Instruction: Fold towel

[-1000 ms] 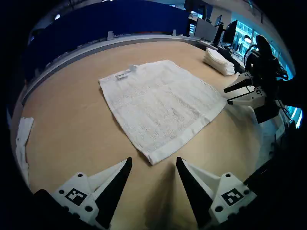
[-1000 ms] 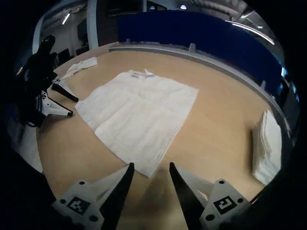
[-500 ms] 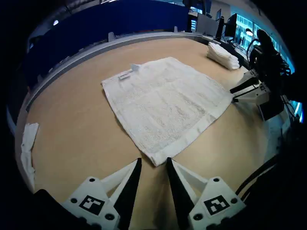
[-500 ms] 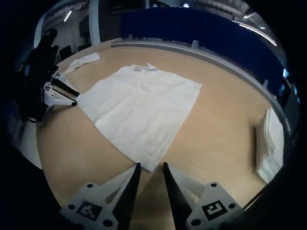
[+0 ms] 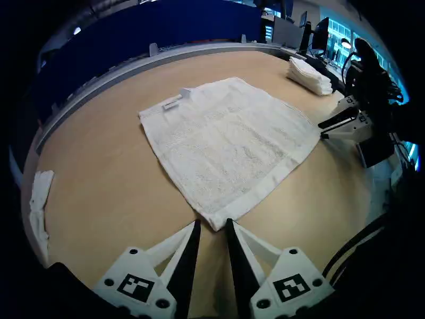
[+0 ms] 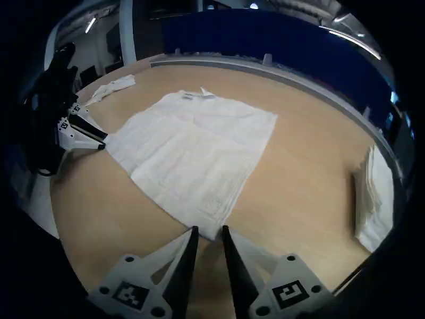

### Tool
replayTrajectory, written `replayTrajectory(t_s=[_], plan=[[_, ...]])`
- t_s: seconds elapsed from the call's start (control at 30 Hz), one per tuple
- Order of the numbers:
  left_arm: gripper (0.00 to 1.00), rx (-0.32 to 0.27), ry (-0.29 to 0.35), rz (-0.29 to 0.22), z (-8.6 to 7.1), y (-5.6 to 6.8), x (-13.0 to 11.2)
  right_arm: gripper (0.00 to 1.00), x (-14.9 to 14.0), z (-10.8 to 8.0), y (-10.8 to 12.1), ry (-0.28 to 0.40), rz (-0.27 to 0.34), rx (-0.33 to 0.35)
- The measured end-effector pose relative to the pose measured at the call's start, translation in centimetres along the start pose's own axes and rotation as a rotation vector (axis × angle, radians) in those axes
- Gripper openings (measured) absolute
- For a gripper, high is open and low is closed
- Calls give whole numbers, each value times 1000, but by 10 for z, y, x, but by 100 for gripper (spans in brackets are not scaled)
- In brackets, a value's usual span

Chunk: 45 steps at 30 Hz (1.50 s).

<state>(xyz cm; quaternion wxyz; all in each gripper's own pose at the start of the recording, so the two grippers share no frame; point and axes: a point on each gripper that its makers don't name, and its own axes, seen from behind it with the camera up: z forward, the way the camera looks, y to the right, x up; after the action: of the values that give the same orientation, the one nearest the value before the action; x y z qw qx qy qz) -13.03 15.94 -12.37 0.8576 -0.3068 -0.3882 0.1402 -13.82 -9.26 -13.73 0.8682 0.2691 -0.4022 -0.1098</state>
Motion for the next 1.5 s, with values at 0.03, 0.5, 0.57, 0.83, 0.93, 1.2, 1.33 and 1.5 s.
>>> replayTrajectory(t_s=[0.03,0.5,0.57,0.83,0.93,1.2,1.33,1.5], plan=[[33,-1,-1,-1,-1,0,0,25,0,0,1,-1,2,-1],[5,15,-9,-14,-1,-1,-1,14,3,1,1,3,11,-1],[4,5,-11,-24,-2,1,-1,13,3,0,-1,3,8,3],[3,-33,-1,-66,-9,9,3,12,11,-4,-5,16,9,18],[2,-33,5,-76,-11,8,5,12,15,-6,-5,21,8,19],[3,-17,33,-111,-27,-1,14,12,26,-18,-6,40,6,21],[2,-11,46,-139,-36,-7,17,12,32,-24,-7,51,3,23],[2,-8,37,-151,-35,-10,9,12,31,-25,-8,48,4,23]])
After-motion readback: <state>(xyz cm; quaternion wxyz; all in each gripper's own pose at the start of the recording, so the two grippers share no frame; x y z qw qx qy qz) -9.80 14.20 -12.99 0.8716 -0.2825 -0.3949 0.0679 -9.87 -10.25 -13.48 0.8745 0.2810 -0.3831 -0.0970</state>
